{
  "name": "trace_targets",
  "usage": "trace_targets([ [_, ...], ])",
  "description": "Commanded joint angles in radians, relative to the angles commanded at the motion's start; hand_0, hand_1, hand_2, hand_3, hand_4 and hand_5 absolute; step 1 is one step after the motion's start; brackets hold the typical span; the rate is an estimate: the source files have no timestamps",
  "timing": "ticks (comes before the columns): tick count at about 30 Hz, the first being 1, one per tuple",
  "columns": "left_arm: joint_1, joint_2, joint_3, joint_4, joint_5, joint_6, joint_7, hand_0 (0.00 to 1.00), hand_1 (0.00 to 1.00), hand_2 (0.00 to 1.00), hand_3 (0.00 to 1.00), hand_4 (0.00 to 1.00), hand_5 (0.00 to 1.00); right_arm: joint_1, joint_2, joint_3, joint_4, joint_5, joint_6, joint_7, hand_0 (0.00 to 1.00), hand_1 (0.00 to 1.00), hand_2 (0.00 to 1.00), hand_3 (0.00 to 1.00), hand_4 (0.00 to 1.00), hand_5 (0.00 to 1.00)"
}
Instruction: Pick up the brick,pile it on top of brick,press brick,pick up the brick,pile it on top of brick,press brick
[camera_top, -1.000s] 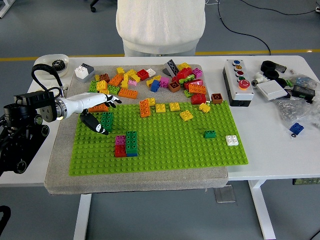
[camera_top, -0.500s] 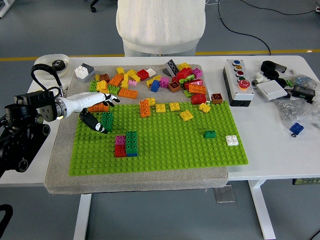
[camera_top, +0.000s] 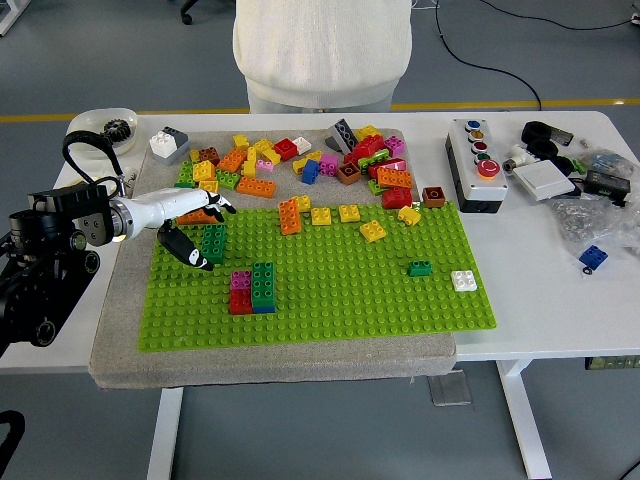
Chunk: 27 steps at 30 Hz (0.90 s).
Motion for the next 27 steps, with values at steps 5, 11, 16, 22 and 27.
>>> trace_targets([
  [5, -0.002, -0.005, -0.003, 0.014, 0.0, 0.021, 0.01, 0.904, 0.772, 0.751, 0.843, 0.998, 0.193, -0.001, 0.0, -0.001, 0.0, 0.0, 0.0, 0.0, 0.744, 0.643, 0.719, 0.652, 0.88, 0.416],
  [11, 0.0, -0.007, -0.001, 0.025, 0.0, 0.039, 0.012, 0.901, 0.774, 0.749, 0.843, 0.998, 0.194, -0.002, 0.0, -0.001, 0.0, 0.0, 0.0, 0.0, 0.744, 0.645, 0.719, 0.653, 0.883, 0.418],
  [16, 0.003, -0.008, 0.0, 0.031, 0.0, 0.043, 0.013, 0.898, 0.773, 0.749, 0.841, 0.998, 0.19, -0.002, 0.0, -0.002, 0.0, 0.0, 0.0, 0.001, 0.744, 0.643, 0.719, 0.654, 0.884, 0.418],
  [22, 0.009, -0.008, 0.005, 0.036, 0.0, 0.049, 0.014, 0.893, 0.77, 0.749, 0.841, 0.998, 0.189, -0.002, 0.001, -0.006, 0.0, 0.0, 0.001, 0.001, 0.744, 0.643, 0.719, 0.654, 0.885, 0.42],
  [27, 0.011, -0.008, 0.004, 0.04, 0.0, 0.057, 0.017, 0.893, 0.77, 0.749, 0.841, 0.998, 0.189, -0.004, 0.001, -0.006, 0.0, 0.0, 0.001, 0.002, 0.744, 0.643, 0.719, 0.654, 0.885, 0.42],
])
